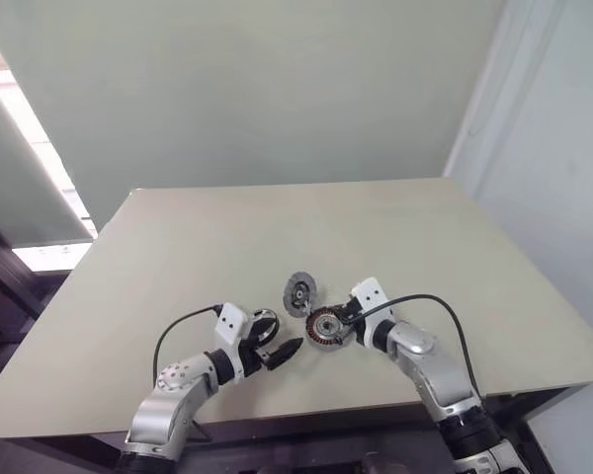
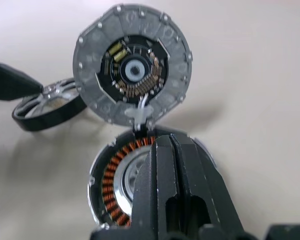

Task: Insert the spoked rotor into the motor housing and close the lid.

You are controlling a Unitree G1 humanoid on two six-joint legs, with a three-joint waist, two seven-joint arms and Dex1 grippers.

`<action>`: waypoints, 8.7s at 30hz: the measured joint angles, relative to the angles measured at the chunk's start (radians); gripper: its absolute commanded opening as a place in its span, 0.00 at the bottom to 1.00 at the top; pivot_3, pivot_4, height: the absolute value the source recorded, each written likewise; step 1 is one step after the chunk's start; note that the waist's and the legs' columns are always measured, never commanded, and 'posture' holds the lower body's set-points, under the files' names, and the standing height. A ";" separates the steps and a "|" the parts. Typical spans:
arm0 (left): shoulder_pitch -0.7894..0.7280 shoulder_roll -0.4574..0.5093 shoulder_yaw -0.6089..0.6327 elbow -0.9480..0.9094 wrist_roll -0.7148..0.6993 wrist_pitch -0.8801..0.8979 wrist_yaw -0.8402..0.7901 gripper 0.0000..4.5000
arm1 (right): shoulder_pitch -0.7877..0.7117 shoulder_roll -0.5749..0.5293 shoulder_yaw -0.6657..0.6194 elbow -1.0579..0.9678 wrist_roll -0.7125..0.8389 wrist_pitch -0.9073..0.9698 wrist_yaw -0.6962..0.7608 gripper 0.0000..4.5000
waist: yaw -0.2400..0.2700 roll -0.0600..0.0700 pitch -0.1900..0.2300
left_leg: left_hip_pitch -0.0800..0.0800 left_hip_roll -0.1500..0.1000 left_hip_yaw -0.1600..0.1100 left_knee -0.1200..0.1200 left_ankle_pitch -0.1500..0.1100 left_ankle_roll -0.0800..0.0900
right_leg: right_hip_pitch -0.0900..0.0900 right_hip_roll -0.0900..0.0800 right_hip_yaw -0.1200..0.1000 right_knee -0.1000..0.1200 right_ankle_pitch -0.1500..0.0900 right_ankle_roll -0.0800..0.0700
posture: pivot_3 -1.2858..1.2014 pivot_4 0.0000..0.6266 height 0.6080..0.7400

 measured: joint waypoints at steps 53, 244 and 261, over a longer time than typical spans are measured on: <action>0.059 0.007 0.013 -0.028 -0.011 0.009 0.017 1.00 | 0.077 -0.214 0.118 -0.181 -0.058 0.028 0.141 0.13 | 0.001 -0.001 0.000 | 0.001 0.000 0.000 0.000 0.000 0.000 | 0.001 0.000 0.000 0.000 0.000 0.000 | 0.52 0.00 1.00; -0.068 -0.369 0.264 0.186 -0.947 0.446 0.515 0.08 | 0.193 -0.213 0.010 -0.187 -0.032 -0.076 0.098 0.00 | -0.017 -0.006 0.002 | -0.006 -0.001 -0.002 0.001 -0.001 -0.002 | -0.003 0.000 0.000 -0.001 0.000 0.000 | 0.52 0.00 1.00; -0.150 -0.420 0.308 0.306 -0.774 0.389 0.485 0.08 | 0.195 -0.211 0.017 -0.195 -0.032 -0.070 0.089 0.00 | -0.017 -0.006 0.002 | -0.006 -0.002 -0.002 0.002 0.000 -0.002 | -0.002 0.000 -0.001 -0.001 0.000 0.000 | 0.52 0.00 1.00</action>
